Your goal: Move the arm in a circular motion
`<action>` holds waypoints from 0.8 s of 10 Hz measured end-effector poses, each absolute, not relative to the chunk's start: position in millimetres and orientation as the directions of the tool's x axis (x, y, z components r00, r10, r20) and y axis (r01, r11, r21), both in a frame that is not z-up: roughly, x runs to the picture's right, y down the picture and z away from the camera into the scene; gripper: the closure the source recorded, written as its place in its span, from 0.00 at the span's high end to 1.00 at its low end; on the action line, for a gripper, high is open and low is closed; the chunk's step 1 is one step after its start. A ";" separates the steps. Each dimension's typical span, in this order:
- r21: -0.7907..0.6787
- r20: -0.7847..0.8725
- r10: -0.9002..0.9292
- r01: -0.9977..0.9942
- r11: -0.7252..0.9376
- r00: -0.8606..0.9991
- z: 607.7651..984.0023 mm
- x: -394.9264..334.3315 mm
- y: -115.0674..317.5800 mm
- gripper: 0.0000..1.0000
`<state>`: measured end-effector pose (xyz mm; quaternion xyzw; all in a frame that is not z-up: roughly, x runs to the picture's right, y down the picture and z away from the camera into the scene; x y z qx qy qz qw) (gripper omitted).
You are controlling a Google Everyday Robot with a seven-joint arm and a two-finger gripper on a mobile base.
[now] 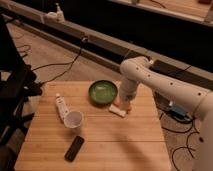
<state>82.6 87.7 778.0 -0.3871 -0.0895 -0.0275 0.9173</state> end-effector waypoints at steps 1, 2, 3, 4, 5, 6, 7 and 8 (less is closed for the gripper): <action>-0.689 0.219 -0.014 0.165 0.706 0.976 782.2 62.9 78.9 0.00; -0.671 0.263 -0.046 0.217 0.709 0.964 784.1 39.1 74.1 0.00; -0.659 0.315 -0.077 0.277 0.700 0.946 783.3 12.0 76.8 0.00; -0.655 0.351 -0.095 0.316 0.686 0.932 780.7 -4.1 84.1 0.00; -0.656 0.390 -0.116 0.364 0.661 0.913 774.5 -19.3 99.6 0.00; -0.659 0.415 -0.133 0.398 0.638 0.900 768.4 -27.8 114.2 0.00; -0.664 0.430 -0.139 0.417 0.621 0.892 762.1 -31.3 125.2 0.00; -0.672 0.443 -0.141 0.432 0.602 0.885 754.7 -32.0 139.0 0.00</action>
